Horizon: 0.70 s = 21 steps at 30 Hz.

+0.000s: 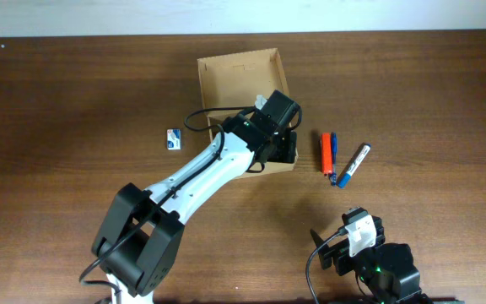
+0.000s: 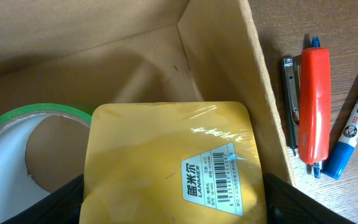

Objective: Pack container
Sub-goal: 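Carry the yellow pad with the left gripper into the box beside the tape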

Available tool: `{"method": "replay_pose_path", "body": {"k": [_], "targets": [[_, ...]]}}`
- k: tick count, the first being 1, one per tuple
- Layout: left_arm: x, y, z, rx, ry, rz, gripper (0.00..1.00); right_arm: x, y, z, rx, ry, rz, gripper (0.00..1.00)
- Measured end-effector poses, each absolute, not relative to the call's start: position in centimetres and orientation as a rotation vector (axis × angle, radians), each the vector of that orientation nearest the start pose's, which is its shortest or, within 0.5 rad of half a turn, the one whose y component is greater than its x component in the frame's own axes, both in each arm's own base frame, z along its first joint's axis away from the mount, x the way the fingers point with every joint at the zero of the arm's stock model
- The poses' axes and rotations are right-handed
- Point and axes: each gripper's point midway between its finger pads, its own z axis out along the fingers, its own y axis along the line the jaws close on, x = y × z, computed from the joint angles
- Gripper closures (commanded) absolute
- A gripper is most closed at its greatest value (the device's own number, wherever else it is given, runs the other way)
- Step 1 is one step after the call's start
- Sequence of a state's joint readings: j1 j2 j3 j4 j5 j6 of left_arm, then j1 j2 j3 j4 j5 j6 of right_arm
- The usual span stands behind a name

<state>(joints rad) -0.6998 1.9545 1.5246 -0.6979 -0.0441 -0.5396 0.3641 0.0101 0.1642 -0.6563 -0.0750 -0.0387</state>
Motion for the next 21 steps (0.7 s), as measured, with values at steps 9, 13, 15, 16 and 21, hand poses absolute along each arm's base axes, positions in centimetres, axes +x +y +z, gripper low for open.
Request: {"method": "replay_pose_path", "body": {"k": [9, 13, 15, 16, 21], "targets": [[37.0, -30.2, 9.0, 0.205, 2.713, -0.324, 0.64, 18.6, 8.5, 9.5, -0.462, 2.031, 0.277, 0.01], [37.3, -30.4, 8.8, 0.203, 2.702, -0.333, 0.7, 18.6, 8.5, 9.5, -0.462, 2.031, 0.276, 0.01], [37.3, -30.4, 8.8, 0.203, 2.702, -0.333, 0.71, 18.6, 8.5, 9.5, -0.462, 2.031, 0.277, 0.01], [37.3, -30.4, 8.9, 0.203, 2.704, -0.33, 0.71, 18.6, 8.5, 9.5, -0.462, 2.031, 0.277, 0.01], [37.9, -29.8, 10.4, 0.186, 2.699, -0.256, 0.75, 18.6, 8.5, 9.5, -0.462, 2.031, 0.277, 0.01]]}}
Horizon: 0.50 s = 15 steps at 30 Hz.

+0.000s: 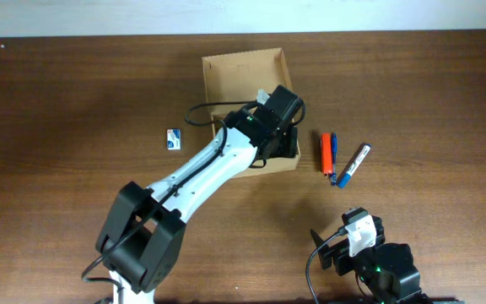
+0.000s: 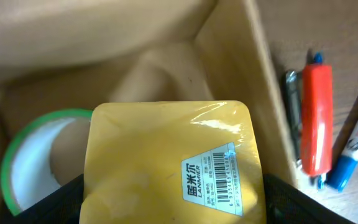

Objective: Pack container
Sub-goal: 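Carry the yellow pad with the left gripper into the box beside the tape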

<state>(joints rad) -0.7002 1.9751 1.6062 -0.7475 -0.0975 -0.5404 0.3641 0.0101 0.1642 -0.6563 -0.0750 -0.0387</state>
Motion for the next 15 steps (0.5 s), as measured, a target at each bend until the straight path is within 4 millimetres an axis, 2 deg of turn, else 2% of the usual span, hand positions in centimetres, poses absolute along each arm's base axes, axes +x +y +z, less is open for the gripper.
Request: {"method": "replay_pose_path", "body": {"k": [2, 15], "targets": [[38.51, -29.98, 11.28, 0.154, 2.674, -0.266, 0.75, 18.6, 8.47, 9.49, -0.462, 2.031, 0.277, 0.01], [38.78, -29.64, 11.04, -0.093, 2.673, -0.27, 0.75, 18.6, 8.47, 9.49, -0.462, 2.031, 0.277, 0.01]]}}
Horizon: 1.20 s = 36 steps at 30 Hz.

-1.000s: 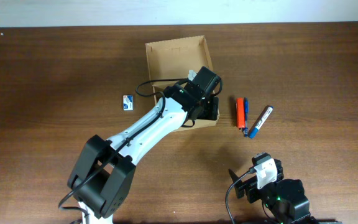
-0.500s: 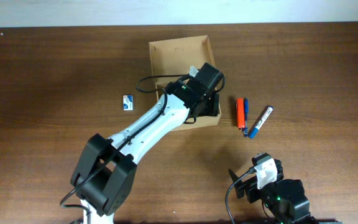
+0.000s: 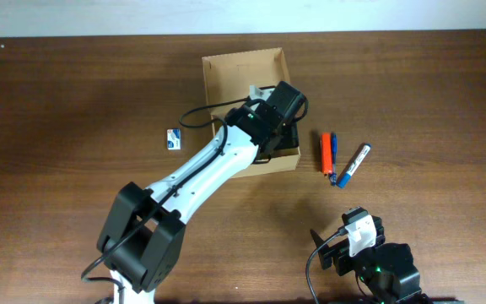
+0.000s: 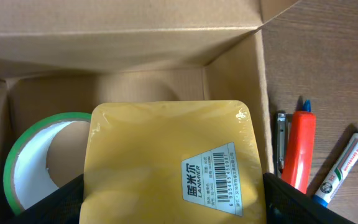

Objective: Pack container
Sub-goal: 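Carry the yellow pad with the left gripper into the box beside the tape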

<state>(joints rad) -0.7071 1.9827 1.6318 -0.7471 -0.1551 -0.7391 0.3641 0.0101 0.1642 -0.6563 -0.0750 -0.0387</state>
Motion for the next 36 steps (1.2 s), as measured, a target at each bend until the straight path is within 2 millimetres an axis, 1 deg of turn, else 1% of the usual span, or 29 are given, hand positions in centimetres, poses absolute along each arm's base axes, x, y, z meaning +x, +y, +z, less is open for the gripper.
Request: {"method": "replay_pose_path", "body": {"k": [5, 14, 15, 16, 20, 21, 25, 26, 30, 31, 33, 34, 35, 36], "targets": [[38.1, -30.6, 8.8, -0.078, 2.707, -0.238, 0.75, 18.6, 8.5, 9.5, -0.462, 2.031, 0.277, 0.01], [37.9, -30.8, 8.7, -0.078, 2.71, -0.239, 0.75, 18.6, 8.5, 9.5, -0.462, 2.032, 0.277, 0.01], [37.9, -30.8, 8.7, -0.078, 2.71, -0.239, 0.55, 18.6, 8.5, 9.5, -0.462, 2.031, 0.277, 0.01], [37.9, -30.8, 8.7, -0.076, 2.71, -0.239, 0.44, 18.6, 8.5, 9.5, -0.463, 2.031, 0.276, 0.01], [37.8, -31.0, 8.7, -0.07, 2.711, -0.24, 0.32, 18.6, 8.5, 9.5, -0.462, 2.031, 0.277, 0.01], [37.7, -31.0, 8.7, -0.069, 2.711, -0.241, 0.3, 18.6, 8.5, 9.5, -0.462, 2.031, 0.277, 0.01], [37.7, -31.1, 8.7, -0.068, 2.712, -0.241, 0.29, 18.6, 8.5, 9.5, -0.462, 2.031, 0.277, 0.01], [37.7, -31.1, 8.7, -0.068, 2.712, -0.241, 0.26, 18.6, 8.5, 9.5, -0.462, 2.031, 0.276, 0.01], [37.7, -31.1, 8.7, -0.068, 2.712, -0.241, 0.23, 18.6, 8.5, 9.5, -0.462, 2.031, 0.277, 0.01], [37.7, -31.1, 8.7, -0.067, 2.712, -0.241, 0.19, 18.6, 8.5, 9.5, -0.462, 2.031, 0.277, 0.01], [37.7, -31.1, 8.7, -0.067, 2.713, -0.241, 0.17, 18.6, 8.5, 9.5, -0.462, 2.031, 0.277, 0.01], [37.7, -31.1, 8.7, -0.067, 2.713, -0.242, 0.13, 18.6, 8.5, 9.5, -0.462, 2.031, 0.277, 0.01], [37.7, -31.1, 8.7, -0.071, 2.713, -0.243, 0.04, 18.6, 8.5, 9.5, -0.462, 2.031, 0.277, 0.01], [37.7, -31.0, 8.6, -0.077, 2.714, -0.241, 0.0, 18.6, 8.5, 9.5, -0.462, 2.031, 0.277, 0.01]]}}
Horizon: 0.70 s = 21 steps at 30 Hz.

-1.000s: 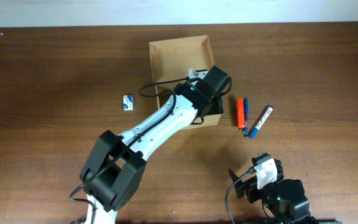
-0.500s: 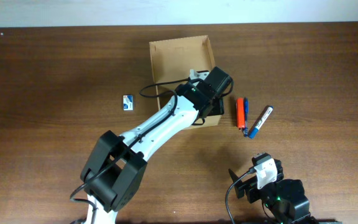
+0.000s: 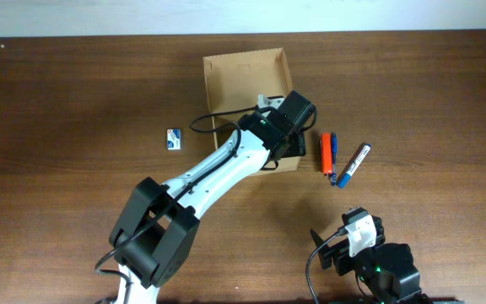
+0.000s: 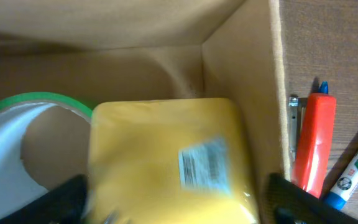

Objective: Pack container
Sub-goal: 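Carry the yellow pad with the left gripper into the box beside the tape, then open the left gripper and withdraw it toward the lower left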

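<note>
The open cardboard box point(image 3: 243, 72) stands at the table's middle back. My left gripper point(image 3: 288, 139) reaches into its near right corner. In the left wrist view a yellow wrapped pad point(image 4: 166, 162) with a barcode label lies blurred between the fingers of the left gripper point(image 4: 176, 208); the jaws stand open with a small gap at the pad's right edge. A green-edged tape roll point(image 4: 17, 124) lies in the box to the pad's left. My right gripper point(image 3: 359, 226) rests folded at the front edge, its jaws unclear.
Right of the box lie an orange-red marker point(image 3: 326, 152), a blue pen beside it, a metal clip point(image 4: 294, 130) and a white marker with a blue cap point(image 3: 354, 162). A small blue-and-white item point(image 3: 174, 139) lies left of the box. The box wall point(image 4: 272, 93) runs close by the right finger.
The left gripper has shifted a little to the right and lower in the box. The pad, gripped sharply before, now shows blurred and loose between wider jaws. The right arm is unchanged.
The left gripper held the yellow pad over the box's near right part beside the tape roll at every earlier moment, shifting slightly above the box. Now the pad sits low in the right corner with the jaws opened off it.
</note>
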Available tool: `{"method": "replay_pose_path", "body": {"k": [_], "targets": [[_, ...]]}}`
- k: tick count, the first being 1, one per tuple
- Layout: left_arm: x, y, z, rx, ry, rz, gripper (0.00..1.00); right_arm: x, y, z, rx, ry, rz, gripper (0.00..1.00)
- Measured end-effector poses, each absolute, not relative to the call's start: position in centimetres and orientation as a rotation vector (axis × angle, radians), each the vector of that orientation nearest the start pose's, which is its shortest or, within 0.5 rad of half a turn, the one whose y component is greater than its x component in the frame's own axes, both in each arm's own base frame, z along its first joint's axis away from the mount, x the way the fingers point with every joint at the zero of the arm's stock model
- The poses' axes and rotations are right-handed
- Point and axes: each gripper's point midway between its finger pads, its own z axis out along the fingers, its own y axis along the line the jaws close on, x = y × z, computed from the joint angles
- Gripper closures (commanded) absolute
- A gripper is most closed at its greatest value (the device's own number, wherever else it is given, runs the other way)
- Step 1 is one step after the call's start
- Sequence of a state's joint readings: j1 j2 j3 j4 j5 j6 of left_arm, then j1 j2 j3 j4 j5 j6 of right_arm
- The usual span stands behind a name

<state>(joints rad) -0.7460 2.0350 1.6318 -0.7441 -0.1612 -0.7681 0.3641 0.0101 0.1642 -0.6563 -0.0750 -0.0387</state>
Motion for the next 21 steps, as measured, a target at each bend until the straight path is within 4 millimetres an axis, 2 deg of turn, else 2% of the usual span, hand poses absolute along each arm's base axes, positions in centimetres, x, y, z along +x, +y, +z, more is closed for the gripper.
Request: {"method": "replay_pose_path", "body": {"k": [11, 17, 19, 21], "targets": [[37.5, -31.1, 8.6, -0.074, 2.72, -0.242, 0.0, 18.6, 8.5, 9.5, -0.462, 2.031, 0.277, 0.01], [36.1, -29.7, 7.9, -0.008, 2.785, -0.152, 0.0, 18.6, 8.5, 9.5, -0.462, 2.031, 0.277, 0.01], [36.1, -29.5, 8.7, 0.026, 2.771, -0.141, 0.0, 18.6, 8.5, 9.5, -0.462, 2.031, 0.276, 0.01], [36.2, -29.3, 11.1, 0.068, 2.72, -0.164, 0.0, 18.6, 8.5, 9.5, -0.462, 2.031, 0.276, 0.01]]}}
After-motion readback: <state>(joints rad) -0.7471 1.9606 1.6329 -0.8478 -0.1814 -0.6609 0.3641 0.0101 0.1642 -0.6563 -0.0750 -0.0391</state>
